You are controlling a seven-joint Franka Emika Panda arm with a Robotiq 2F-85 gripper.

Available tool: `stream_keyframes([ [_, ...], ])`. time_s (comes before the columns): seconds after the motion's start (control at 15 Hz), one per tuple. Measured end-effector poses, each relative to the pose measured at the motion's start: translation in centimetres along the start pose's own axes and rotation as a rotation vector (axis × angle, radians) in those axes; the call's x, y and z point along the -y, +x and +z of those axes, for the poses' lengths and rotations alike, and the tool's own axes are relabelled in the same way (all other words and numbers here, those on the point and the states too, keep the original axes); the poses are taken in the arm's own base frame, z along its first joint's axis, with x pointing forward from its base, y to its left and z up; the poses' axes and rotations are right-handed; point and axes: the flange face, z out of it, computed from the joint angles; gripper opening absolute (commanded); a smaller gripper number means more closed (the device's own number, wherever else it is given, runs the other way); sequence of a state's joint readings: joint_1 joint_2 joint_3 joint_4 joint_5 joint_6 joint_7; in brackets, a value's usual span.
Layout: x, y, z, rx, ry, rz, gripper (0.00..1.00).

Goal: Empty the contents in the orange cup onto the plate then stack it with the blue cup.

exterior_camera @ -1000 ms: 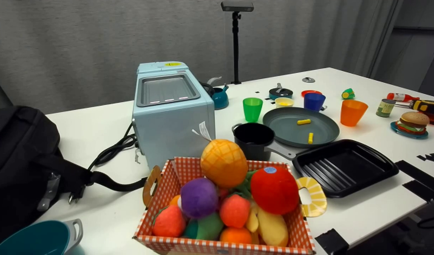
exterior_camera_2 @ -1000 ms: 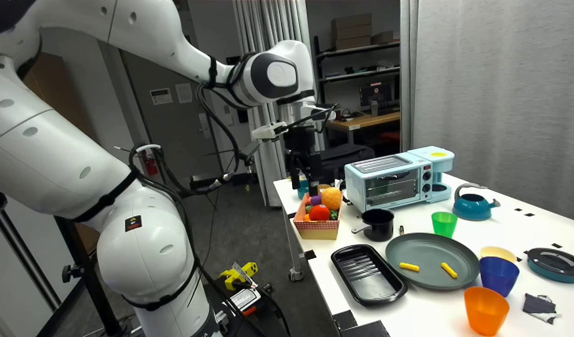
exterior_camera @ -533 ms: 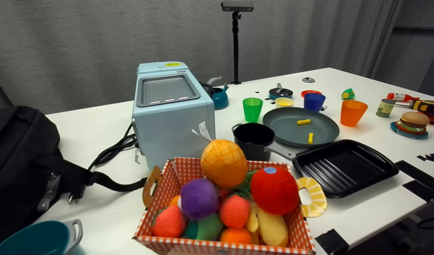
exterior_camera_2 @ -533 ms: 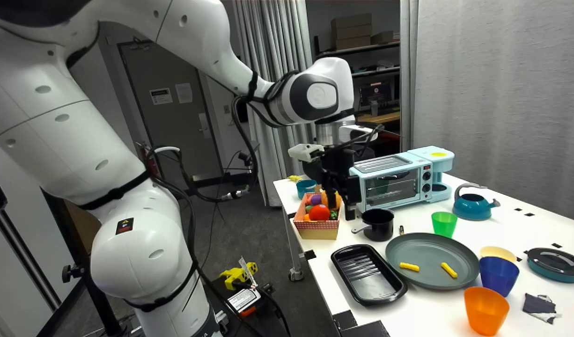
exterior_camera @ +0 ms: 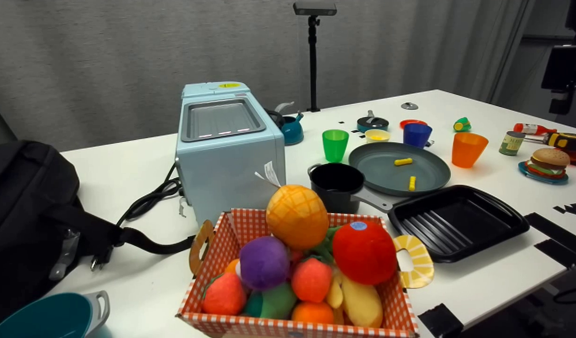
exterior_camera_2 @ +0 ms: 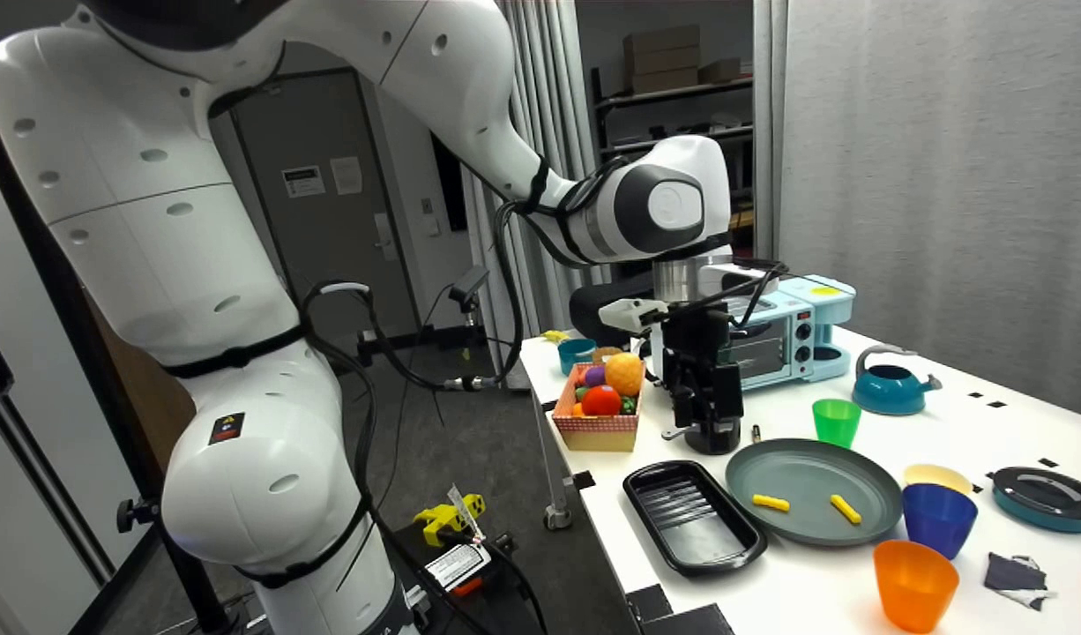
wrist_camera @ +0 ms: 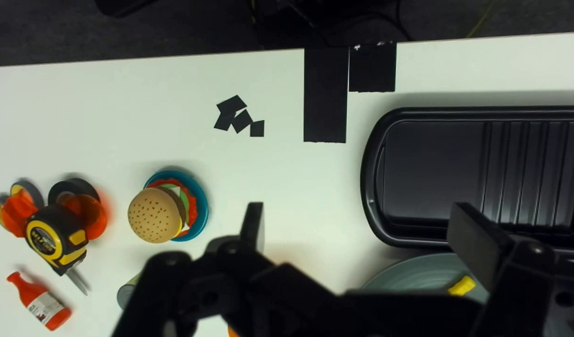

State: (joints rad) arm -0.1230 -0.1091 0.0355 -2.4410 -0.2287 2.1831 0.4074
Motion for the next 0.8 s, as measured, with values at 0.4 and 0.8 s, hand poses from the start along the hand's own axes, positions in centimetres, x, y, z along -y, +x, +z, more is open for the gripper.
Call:
stream_keyframes([
  [0.4, 0.08, 0.26, -0.11, -0.002, 0.001, 0.002, 1.00],
  [0.8, 0.08, 0.28, 0.03, 0.001, 0.000, 0.007, 1.00],
])
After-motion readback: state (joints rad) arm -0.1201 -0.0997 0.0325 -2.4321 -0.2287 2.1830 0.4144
